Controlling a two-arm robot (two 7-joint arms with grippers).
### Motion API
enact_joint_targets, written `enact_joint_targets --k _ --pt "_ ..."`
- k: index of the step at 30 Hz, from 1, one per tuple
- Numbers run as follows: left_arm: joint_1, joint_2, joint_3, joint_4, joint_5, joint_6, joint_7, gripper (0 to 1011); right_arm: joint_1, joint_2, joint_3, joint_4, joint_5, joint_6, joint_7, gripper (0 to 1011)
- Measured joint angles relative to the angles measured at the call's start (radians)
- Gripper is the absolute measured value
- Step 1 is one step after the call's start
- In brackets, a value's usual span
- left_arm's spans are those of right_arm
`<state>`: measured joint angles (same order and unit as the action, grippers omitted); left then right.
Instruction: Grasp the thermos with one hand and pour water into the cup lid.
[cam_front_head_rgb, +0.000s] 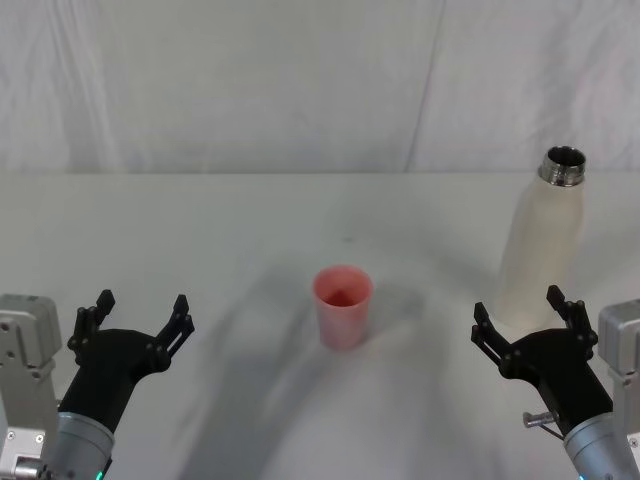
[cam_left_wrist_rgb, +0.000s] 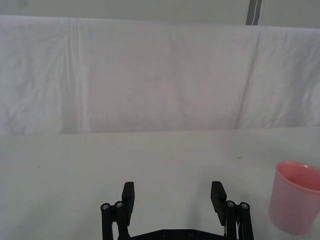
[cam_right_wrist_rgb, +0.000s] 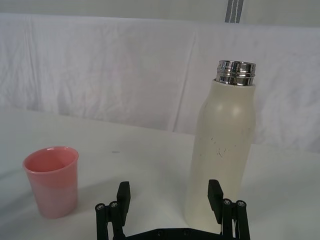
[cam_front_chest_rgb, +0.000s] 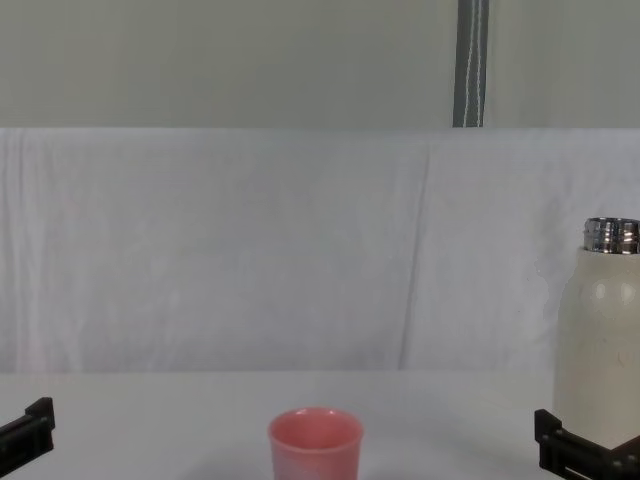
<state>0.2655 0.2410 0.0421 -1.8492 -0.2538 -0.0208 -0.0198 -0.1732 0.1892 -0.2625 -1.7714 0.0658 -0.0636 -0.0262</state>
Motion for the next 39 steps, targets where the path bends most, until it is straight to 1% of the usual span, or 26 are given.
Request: enact_joint_targets --k 39 --pt "0.000 0.000 0.000 0.000 0.000 0.000 0.000 1001 0.000 0.000 0.000 0.000 0.000 0.000 0.000 1000"
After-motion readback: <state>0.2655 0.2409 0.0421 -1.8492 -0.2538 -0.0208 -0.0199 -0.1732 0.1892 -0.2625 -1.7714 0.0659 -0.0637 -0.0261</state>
